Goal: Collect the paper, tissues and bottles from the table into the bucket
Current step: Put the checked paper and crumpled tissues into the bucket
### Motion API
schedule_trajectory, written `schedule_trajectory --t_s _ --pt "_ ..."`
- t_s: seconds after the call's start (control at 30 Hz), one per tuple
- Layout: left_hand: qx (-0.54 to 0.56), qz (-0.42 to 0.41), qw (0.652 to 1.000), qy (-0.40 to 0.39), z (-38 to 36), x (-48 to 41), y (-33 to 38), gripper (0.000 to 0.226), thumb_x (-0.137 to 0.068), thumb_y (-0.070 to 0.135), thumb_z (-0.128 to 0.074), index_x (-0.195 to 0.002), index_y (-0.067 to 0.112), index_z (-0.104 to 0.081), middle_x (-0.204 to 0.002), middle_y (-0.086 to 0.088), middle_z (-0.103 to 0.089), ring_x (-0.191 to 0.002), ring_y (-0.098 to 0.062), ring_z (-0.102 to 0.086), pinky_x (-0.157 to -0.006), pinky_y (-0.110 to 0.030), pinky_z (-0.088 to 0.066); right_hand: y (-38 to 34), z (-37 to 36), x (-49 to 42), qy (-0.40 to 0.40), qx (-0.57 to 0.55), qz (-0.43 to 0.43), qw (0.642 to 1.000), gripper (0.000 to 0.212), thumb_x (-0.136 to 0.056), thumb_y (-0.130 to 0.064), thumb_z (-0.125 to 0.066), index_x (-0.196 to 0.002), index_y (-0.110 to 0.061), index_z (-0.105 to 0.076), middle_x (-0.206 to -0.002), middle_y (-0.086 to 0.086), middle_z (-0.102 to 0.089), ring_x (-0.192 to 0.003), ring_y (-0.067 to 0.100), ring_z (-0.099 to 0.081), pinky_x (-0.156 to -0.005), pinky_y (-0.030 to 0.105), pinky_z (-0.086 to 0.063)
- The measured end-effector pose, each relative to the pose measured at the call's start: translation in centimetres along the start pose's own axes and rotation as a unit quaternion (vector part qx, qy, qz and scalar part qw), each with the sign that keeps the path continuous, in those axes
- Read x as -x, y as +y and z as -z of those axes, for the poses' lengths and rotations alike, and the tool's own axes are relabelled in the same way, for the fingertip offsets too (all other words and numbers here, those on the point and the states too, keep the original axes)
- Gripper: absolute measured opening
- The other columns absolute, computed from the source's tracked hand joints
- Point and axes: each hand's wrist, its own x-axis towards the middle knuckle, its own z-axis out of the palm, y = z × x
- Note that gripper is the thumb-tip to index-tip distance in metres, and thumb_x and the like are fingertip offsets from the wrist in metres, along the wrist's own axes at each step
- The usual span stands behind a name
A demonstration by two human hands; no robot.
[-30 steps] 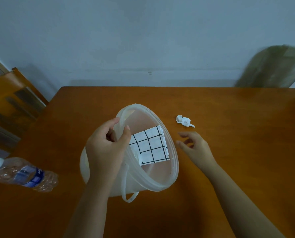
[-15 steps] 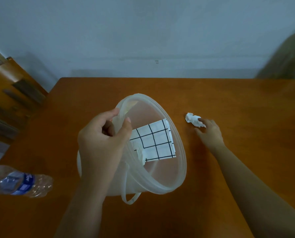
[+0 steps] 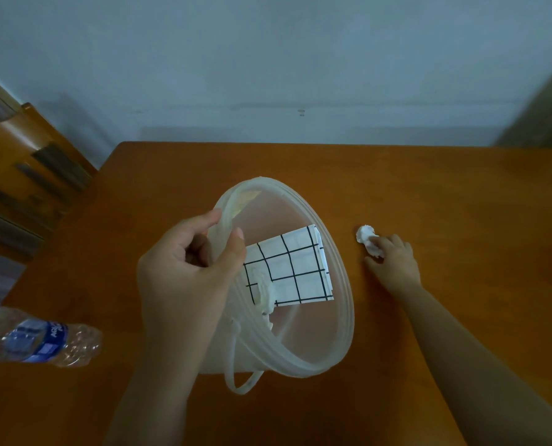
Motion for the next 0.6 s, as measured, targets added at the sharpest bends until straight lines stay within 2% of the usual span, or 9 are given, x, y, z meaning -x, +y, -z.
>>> schedule_trajectory --t_s 0.17,0.37,0.6 --pt "0.003 0.000 1.000 0.001 0.9 1.5 0.3 0.026 -0.075 0.021 -0.068 -0.099 0.026 -0.062 -0.059 -0.004 -0.055 -0.057 -0.015 -0.050 -0.042 -0.013 -0.042 0.9 -0.4 4.2 0.032 -0.032 -0.013 0.999 0.034 -0.083 -0.011 -0.057 -0.117 -0.009 -0.054 -0.116 0.012 -0.052 -0.105 0.029 -0.044 -0.080 0.031 -0.036" --pt "0.015 0.013 1.000 0.004 2.2 4.1 1.0 0.027 -0.074 0.021 -0.069 -0.101 0.022 -0.064 -0.058 -0.002 -0.054 -0.054 -0.015 -0.049 -0.042 -0.016 -0.042 1.3 -0.4 10.5 0.035 -0.114 -0.066 0.991 0.023 -0.083 -0.006 -0.054 -0.106 -0.005 -0.060 -0.104 0.014 -0.056 -0.095 0.029 -0.052 -0.078 0.039 -0.046" --pt "0.019 0.022 1.000 0.002 3.9 7.9 2.1 0.029 -0.075 0.023 -0.067 -0.103 0.024 -0.062 -0.060 -0.004 -0.057 -0.056 -0.018 -0.051 -0.042 -0.022 -0.045 1.2 1.3 17.1 0.091 -0.193 -0.074 0.974 0.014 -0.082 -0.004 -0.058 -0.095 -0.003 -0.063 -0.090 0.007 -0.056 -0.077 0.019 -0.053 -0.063 0.027 -0.041"
